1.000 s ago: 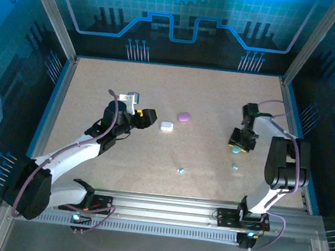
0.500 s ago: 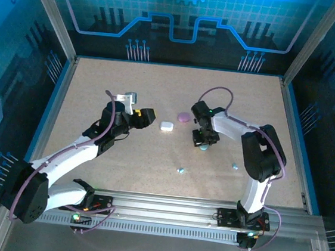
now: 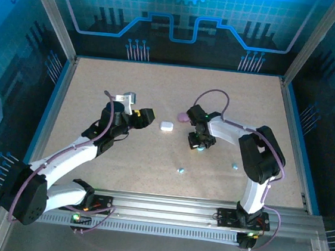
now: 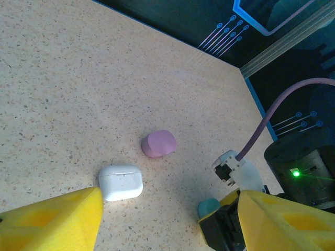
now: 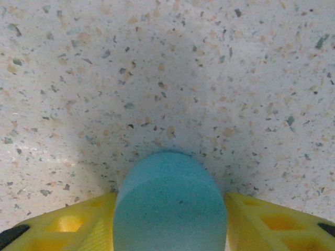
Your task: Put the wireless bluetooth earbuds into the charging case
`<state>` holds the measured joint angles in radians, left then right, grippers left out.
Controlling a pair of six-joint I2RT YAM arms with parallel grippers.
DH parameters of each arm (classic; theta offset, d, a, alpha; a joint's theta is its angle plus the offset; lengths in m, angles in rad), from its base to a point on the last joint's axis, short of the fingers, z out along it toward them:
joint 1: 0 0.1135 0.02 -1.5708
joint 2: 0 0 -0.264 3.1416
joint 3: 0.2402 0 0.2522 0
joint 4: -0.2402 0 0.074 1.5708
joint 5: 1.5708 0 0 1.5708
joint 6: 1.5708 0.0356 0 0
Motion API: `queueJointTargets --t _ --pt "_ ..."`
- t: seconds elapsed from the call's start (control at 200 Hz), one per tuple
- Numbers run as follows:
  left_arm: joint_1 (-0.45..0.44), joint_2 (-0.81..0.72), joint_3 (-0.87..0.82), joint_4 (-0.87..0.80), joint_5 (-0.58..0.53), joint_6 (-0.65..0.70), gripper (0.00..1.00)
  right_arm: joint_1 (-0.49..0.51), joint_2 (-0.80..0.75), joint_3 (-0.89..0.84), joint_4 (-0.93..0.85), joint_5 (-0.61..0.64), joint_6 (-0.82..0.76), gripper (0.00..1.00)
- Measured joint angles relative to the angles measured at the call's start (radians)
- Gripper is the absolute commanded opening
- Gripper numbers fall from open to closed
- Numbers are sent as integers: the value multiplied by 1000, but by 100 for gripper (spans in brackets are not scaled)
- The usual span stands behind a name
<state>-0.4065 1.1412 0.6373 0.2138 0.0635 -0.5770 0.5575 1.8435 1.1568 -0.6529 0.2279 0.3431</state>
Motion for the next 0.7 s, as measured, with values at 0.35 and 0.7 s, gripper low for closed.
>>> queueJointTargets --t 0.35,0.7 --pt "0 0 0 0 0 -1 69 -2 -39 -59 54 -23 31 49" --pt "0 11 0 1 8 -4 69 1 -124 -108 81 -34 16 29"
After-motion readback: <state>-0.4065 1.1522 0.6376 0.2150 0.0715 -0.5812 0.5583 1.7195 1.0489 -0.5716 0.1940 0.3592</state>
